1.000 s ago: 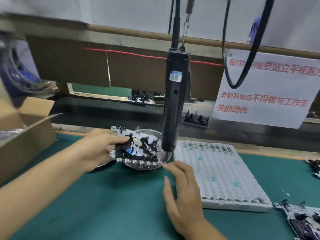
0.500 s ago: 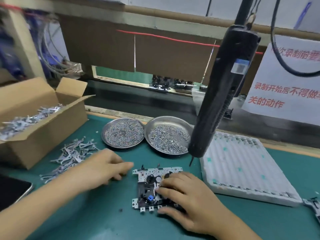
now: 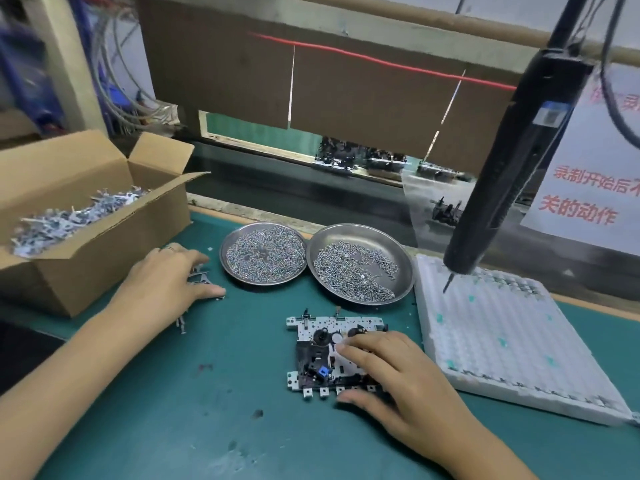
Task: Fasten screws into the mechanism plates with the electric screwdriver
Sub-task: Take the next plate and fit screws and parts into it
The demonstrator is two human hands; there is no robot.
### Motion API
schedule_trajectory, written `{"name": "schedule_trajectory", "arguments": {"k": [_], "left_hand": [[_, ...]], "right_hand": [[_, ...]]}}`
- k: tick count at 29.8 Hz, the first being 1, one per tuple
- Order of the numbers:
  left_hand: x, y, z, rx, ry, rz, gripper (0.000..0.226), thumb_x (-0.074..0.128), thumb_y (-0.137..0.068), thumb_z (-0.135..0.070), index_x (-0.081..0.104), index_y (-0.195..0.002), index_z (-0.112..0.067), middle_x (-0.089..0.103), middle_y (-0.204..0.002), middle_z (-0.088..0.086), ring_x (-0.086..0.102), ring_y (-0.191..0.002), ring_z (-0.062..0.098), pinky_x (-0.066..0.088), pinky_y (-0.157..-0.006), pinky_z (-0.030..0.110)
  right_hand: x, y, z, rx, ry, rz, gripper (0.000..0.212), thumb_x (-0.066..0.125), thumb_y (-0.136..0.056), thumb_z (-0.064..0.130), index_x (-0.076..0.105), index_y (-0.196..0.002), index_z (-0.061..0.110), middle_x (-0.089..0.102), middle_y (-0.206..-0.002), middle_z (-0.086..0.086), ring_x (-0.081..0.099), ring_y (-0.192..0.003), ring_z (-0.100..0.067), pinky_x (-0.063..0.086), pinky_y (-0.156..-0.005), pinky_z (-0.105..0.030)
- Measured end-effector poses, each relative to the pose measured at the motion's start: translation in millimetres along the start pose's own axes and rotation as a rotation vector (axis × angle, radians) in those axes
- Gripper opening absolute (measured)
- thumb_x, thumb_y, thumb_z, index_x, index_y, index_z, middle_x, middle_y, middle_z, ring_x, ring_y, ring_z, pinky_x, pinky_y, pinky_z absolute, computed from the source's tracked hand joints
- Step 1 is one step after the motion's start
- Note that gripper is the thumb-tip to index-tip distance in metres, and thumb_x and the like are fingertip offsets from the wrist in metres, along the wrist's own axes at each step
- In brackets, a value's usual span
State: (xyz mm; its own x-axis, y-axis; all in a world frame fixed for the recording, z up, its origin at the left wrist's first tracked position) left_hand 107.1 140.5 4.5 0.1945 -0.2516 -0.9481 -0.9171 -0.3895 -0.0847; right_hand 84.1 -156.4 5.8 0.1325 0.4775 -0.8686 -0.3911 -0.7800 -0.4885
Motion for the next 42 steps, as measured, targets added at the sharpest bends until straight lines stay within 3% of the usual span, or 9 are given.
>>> {"name": "schedule_trajectory", "arguments": {"k": [6,11,16,22,30,36,39,42], "left_hand": [[1.1,-2.2,6.0,0.019,0.040,-0.074,0.039,0.067,-0.085,-0.037,0.065,-0.118,-0.015,0.056,-0.112,0.010,0.056,-0.103,0.029,0.045,-0.091,0.042],[-6.8,-4.6,8.2,-0.005,0.029,-0.223,0.037,0.058,-0.092,-0.032,0.057,-0.126,-0.016,0.056,-0.112,0.013,0.054,-0.103,0.032,0.045,-0.088,0.042],[-6.4,-6.5,8.6,-0.011,-0.025,-0.202,0.016,0.057,-0.093,-0.026,0.071,-0.101,-0.021,0.060,-0.104,0.006,0.055,-0.100,0.029,0.042,-0.083,0.038],[-27.4,3.7,-1.3,0.073,0.064,-0.426,0.014,0.056,-0.094,-0.022,0.067,-0.097,-0.015,0.064,-0.096,0.010,0.058,-0.090,0.033,0.042,-0.079,0.041],[-40.2,19.2,-5.1,0.107,0.285,-0.536,0.011,0.063,-0.089,-0.016,0.070,-0.095,-0.010,0.072,-0.087,0.008,0.065,-0.084,0.029,0.053,-0.076,0.042],[-58.3,60.0,-47.5,0.314,0.377,-0.686,0.005,0.069,-0.080,-0.011,0.073,-0.083,-0.009,0.069,-0.073,0.001,0.063,-0.069,0.023,0.049,-0.076,0.043],[-48.1,88.4,-96.8,0.530,0.348,-0.626,0.007,0.067,-0.077,-0.017,0.073,-0.077,-0.013,0.068,-0.069,-0.006,0.058,-0.064,0.014,0.042,-0.075,0.033],[-34.5,104.2,-131.2,0.685,0.323,-0.558,0.011,0.066,-0.078,-0.021,0.074,-0.078,-0.015,0.066,-0.065,-0.008,0.055,-0.061,0.012,0.038,-0.071,0.032]], "right_hand": [[2.0,1.6,-2.7,0.019,-0.012,0.013,0.045,0.055,-0.093,0.046,0.064,-0.121,0.012,0.062,-0.118,0.002,0.057,-0.105,-0.014,0.045,-0.089,-0.028],[3.9,1.3,-3.2,0.017,-0.018,0.009,0.044,0.056,-0.093,0.046,0.063,-0.121,0.013,0.062,-0.119,0.001,0.057,-0.106,-0.014,0.044,-0.092,-0.027],[6.9,1.8,-3.4,0.025,-0.028,0.016,0.042,0.055,-0.093,0.046,0.064,-0.119,0.013,0.061,-0.119,0.002,0.057,-0.107,-0.015,0.044,-0.092,-0.028],[5.8,1.5,-1.8,0.021,-0.034,0.010,0.041,0.056,-0.093,0.044,0.065,-0.117,0.012,0.061,-0.118,0.001,0.058,-0.106,-0.016,0.045,-0.090,-0.029],[4.5,0.7,-0.3,0.016,-0.040,0.017,0.041,0.055,-0.094,0.044,0.065,-0.117,0.012,0.062,-0.118,0.000,0.059,-0.106,-0.018,0.047,-0.089,-0.031],[-11.5,-0.6,-2.8,0.102,-0.160,-0.146,0.037,0.050,-0.096,0.037,0.065,-0.118,0.010,0.063,-0.115,0.001,0.059,-0.104,-0.015,0.046,-0.088,-0.032],[-15.9,-3.1,-6.0,0.241,-0.360,-0.247,0.036,0.047,-0.097,0.043,0.061,-0.121,0.021,0.063,-0.113,0.009,0.060,-0.106,-0.009,0.046,-0.090,-0.027],[-15.3,-6.3,-5.9,0.325,-0.496,-0.327,0.029,0.059,-0.092,0.036,0.062,-0.118,0.023,0.067,-0.104,0.010,0.062,-0.098,-0.005,0.047,-0.087,-0.019]]}}
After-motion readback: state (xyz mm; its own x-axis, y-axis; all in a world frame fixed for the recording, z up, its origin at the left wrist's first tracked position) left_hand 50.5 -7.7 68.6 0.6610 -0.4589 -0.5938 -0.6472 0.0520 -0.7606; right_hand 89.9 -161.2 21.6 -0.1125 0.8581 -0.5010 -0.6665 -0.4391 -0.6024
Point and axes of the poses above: each hand's wrist, its own y-axis away from the middle knuckle, its own x-axis out of the palm, z = x × y, the point moved 8 cm from there along -y, towards the middle knuckle
